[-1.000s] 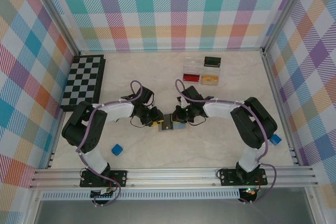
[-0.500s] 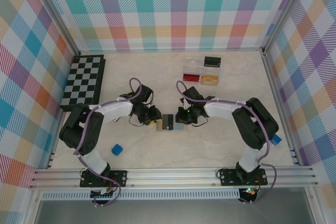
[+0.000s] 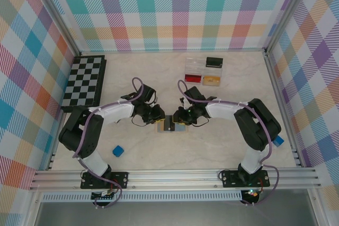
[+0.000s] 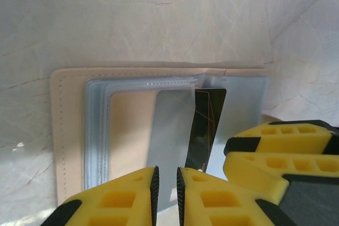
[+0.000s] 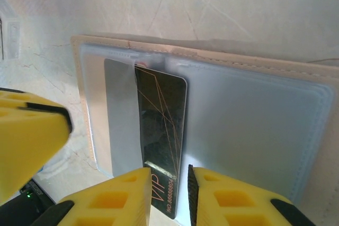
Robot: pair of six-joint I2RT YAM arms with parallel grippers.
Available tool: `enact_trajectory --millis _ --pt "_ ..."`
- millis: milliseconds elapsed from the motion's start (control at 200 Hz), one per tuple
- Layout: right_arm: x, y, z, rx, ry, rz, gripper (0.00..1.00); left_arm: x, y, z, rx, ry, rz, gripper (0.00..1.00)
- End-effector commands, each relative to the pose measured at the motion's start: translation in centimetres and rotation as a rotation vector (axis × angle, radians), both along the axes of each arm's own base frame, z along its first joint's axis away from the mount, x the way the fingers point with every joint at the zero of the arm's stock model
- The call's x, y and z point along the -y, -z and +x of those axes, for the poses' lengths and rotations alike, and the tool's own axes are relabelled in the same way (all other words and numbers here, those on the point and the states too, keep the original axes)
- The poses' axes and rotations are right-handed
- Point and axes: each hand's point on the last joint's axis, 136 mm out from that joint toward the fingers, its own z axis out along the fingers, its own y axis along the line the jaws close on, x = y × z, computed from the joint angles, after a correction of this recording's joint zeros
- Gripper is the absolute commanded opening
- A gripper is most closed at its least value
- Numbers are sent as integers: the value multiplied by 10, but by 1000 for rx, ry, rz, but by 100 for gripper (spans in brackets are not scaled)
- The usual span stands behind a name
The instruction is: Take the credit cards out of the card holder
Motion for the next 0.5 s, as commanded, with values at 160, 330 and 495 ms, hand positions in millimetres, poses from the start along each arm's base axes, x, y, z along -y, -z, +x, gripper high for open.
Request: enact_trajectory --millis 160,330,495 --pt "-7 6 8 -26 19 6 26 -18 34 -18 -102 -38 110 16" --pt "-16 5 7 -44 -3 51 24 -28 48 -26 -139 -50 157 15" --pt "-22 3 8 -49 -15 82 24 -31 57 -32 -162 -54 171 14"
